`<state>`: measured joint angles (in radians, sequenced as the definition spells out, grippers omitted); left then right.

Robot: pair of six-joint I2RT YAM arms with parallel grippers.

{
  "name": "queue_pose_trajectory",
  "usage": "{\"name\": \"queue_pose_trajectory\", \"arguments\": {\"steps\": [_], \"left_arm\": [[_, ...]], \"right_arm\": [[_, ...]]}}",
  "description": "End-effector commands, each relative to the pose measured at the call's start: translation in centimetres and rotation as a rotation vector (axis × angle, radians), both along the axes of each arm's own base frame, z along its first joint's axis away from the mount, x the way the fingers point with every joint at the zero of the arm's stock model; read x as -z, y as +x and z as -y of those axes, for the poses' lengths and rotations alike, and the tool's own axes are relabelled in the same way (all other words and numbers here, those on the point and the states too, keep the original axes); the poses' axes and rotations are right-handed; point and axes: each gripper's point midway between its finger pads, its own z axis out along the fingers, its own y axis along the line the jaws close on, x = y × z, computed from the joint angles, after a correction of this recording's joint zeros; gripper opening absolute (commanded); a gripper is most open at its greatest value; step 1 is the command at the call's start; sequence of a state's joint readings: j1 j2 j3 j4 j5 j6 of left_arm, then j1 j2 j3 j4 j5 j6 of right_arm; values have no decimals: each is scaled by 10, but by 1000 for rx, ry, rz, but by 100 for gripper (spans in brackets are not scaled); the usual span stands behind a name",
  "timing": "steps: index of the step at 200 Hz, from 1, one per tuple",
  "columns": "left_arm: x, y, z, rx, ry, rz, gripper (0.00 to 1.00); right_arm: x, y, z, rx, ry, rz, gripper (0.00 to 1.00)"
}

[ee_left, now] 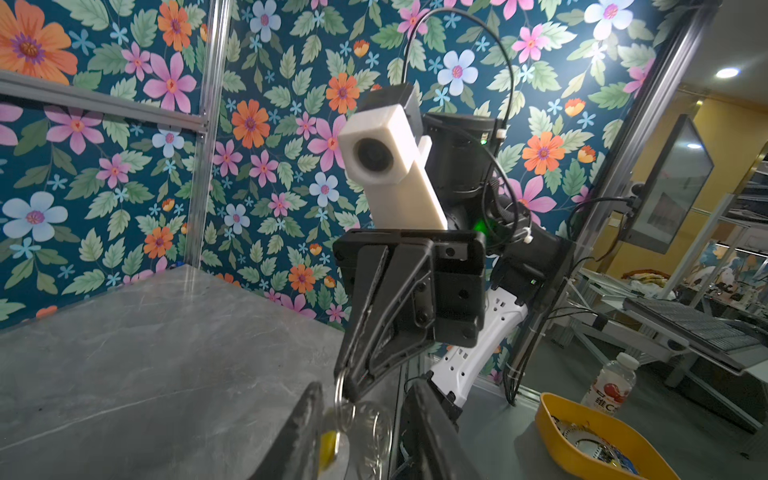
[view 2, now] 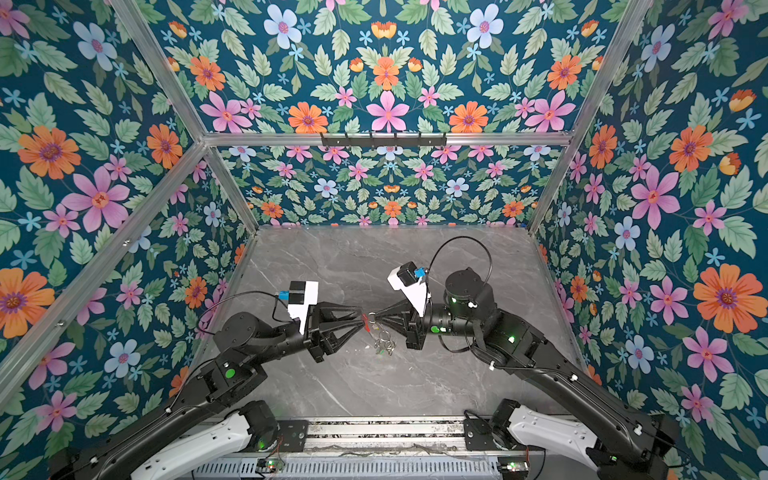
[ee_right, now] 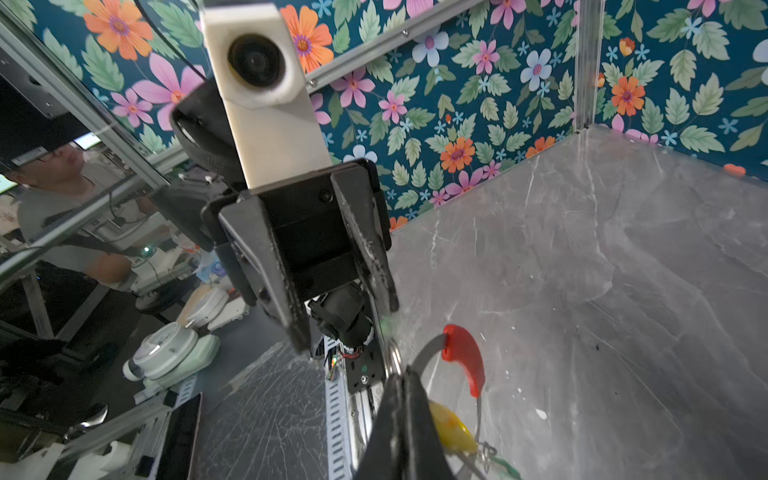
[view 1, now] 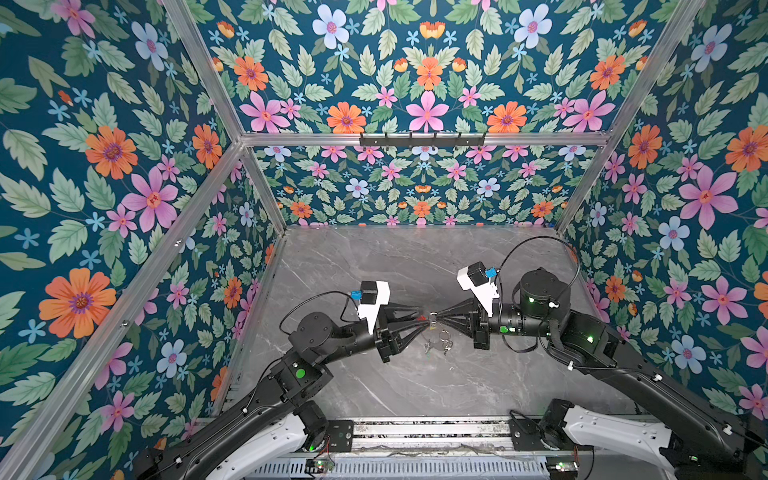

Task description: Remove the keys from the keyring

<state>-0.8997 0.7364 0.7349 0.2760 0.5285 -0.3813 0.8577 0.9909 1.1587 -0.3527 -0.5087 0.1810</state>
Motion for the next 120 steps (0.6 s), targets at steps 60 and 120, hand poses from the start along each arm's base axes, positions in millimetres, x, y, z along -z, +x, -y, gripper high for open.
{"name": "queue_pose_trajectory", "arguments": {"steps": [60,120], "left_arm": [[26,-3,11,58,198,-72,28],[36,-3,21,107,273,-101,22]], "right_arm": [[12,3,6,10,-120,57,0],[18,2,5,6,-160,63,0]]}}
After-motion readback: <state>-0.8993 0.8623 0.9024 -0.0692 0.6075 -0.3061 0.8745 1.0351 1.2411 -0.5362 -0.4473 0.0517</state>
